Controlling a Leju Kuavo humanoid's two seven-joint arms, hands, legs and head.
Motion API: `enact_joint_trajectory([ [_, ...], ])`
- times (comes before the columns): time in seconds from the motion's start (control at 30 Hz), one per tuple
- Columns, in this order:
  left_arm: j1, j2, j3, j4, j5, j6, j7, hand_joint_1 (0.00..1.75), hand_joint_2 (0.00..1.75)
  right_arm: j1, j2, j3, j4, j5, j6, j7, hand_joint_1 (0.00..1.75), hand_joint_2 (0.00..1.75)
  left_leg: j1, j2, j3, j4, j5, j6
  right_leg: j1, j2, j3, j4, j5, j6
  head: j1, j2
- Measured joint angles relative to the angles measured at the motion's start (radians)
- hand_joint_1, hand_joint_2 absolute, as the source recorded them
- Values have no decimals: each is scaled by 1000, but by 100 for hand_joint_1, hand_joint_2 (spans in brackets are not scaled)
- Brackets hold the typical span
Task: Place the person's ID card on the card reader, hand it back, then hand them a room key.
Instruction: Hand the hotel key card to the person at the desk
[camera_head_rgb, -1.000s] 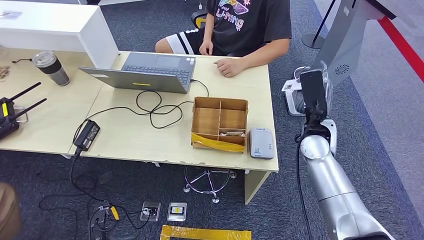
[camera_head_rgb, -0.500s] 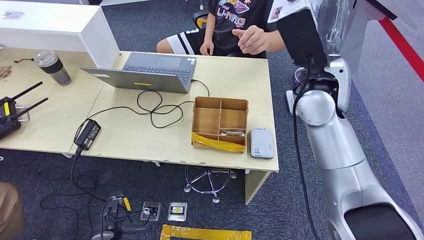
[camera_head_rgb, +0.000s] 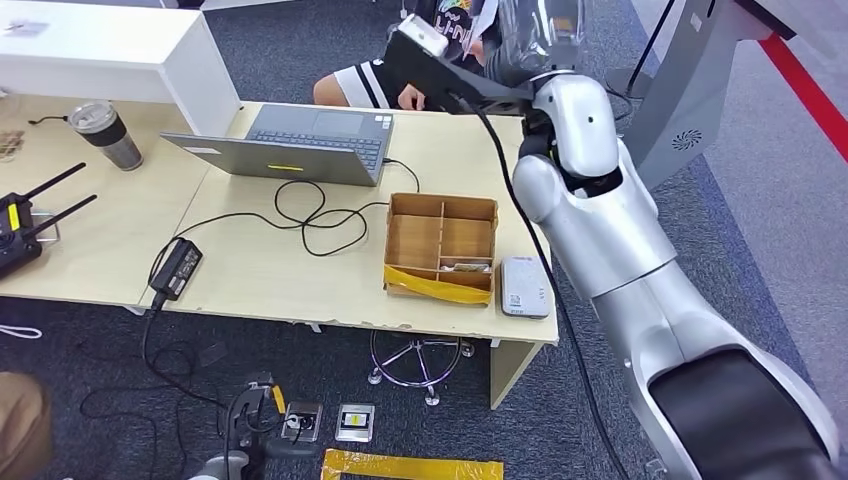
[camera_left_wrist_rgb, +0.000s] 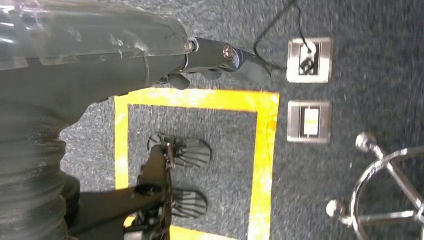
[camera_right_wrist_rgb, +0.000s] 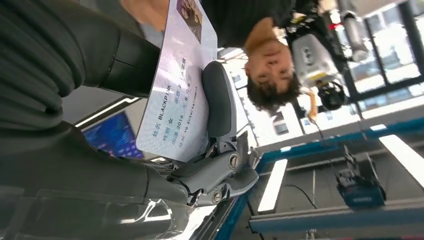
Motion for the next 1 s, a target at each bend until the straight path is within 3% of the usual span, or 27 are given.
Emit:
enact_joint_trajectory([
  [0.43,0,-43,0,0,12,-63,-8,0,175,-26,3,127,205,218,89,92,175,175,0,0,0,0,0,0,0,1,-1,-1,0,0,0,0],
  [0.93,0,-61,0,0,12,-64,-9,0,175,-38,-29,232,282,233,106,108,173,175,0,2,1,0,0,0,0,3,-1,-1,0,0,0,0],
  [1.0,0,-62,0,0,10,-66,-9,0,175,-40,-32,242,288,233,106,108,86,175,0,2,1,0,0,0,0,3,-1,-1,0,0,0,0],
])
